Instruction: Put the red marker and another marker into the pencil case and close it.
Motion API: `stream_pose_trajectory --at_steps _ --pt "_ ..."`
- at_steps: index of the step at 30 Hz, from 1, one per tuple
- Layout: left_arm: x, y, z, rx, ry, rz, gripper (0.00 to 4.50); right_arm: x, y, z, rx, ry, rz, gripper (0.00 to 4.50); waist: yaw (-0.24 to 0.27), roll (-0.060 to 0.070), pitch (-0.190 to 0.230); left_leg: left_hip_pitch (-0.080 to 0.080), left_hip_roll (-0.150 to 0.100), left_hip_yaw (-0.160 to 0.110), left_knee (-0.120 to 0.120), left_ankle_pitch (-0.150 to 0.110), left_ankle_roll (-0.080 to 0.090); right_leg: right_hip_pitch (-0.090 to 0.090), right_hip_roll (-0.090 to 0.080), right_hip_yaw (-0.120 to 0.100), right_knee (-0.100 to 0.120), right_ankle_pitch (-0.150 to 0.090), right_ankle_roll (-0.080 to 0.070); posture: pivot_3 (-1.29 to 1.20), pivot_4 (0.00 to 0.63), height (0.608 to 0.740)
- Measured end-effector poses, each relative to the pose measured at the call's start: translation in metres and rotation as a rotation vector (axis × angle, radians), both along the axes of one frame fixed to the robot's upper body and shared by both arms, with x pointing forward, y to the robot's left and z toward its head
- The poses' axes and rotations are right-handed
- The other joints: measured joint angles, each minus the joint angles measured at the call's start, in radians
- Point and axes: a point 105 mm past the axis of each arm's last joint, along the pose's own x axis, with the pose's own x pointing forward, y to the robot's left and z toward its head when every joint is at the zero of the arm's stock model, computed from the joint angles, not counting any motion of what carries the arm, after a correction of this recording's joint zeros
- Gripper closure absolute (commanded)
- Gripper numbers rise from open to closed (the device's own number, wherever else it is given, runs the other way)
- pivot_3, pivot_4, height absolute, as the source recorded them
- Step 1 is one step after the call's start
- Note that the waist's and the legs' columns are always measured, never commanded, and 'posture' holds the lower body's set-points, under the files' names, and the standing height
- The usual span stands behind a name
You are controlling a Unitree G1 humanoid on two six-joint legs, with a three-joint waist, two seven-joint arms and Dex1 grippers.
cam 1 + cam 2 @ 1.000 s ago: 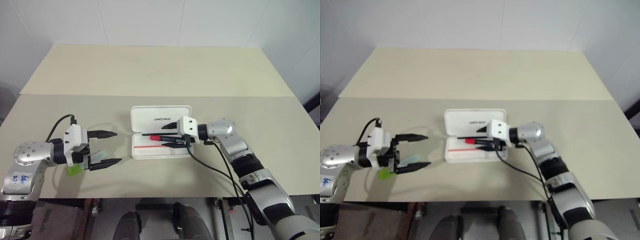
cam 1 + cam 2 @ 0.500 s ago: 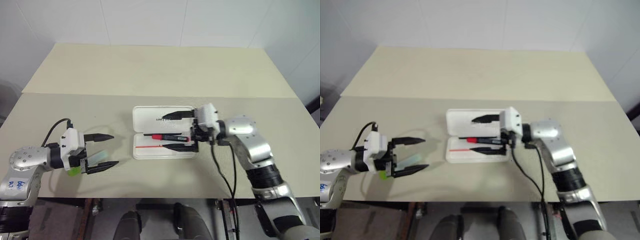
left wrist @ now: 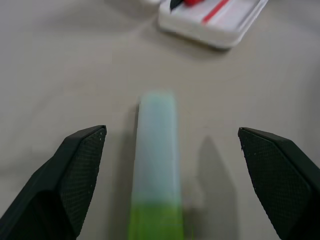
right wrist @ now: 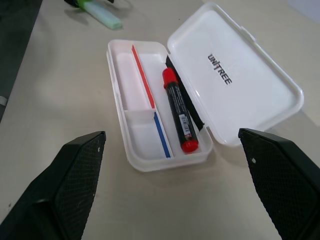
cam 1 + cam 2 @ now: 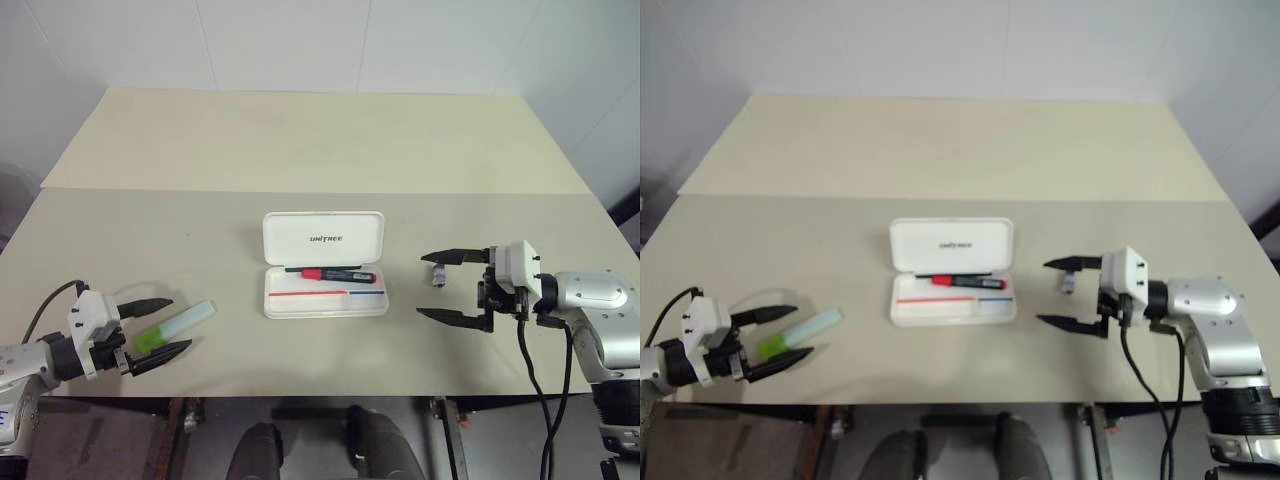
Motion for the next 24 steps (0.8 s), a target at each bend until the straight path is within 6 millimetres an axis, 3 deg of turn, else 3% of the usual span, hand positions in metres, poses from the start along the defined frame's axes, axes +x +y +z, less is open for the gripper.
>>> stream_pose_trajectory --at_steps 4,11,21,24 --pt "-0.002 0.009 -0.016 -0.005 0.055 0.031 0.0 -0.003 0.0 -0.001 -0.011 0.003 0.023 0.02 -0.001 0.0 0.0 0.0 0.0 0.0 0.0 0.0 0.0 0.0 0.0 0.0 0.0 0.0 0.0 0.0 0.15 0.74" --pt "0.007 0.009 -0.018 -0.006 0.032 0.016 0.0 -0.007 0.004 0.002 -0.017 -0.015 0.051 0.02 0.003 0.001 0.0 0.001 0.0 0.0 0.0 0.0 0.0 0.0 0.0 0.0 0.002 0.0 0.0 0.0 0.15 0.74" --pt "0.016 0.005 -0.017 -0.03 0.018 0.013 3.28 -0.005 0.016 0.009 0.03 -0.031 0.05 0.0 0.002 0.001 0.0 0.001 0.0 0.0 -0.001 0.0 0.0 0.0 -0.001 0.0 0.001 0.0 0.0 0.0 0.15 0.74" --pt "0.018 0.003 -0.017 -0.028 0.003 0.021 3.36 -0.004 0.021 0.011 0.042 -0.039 0.056 0.0 0.003 0.001 0.0 0.001 0.0 0.0 -0.001 0.0 0.0 0.0 -0.001 0.0 0.001 0.0 0.0 0.0 0.15 0.74"
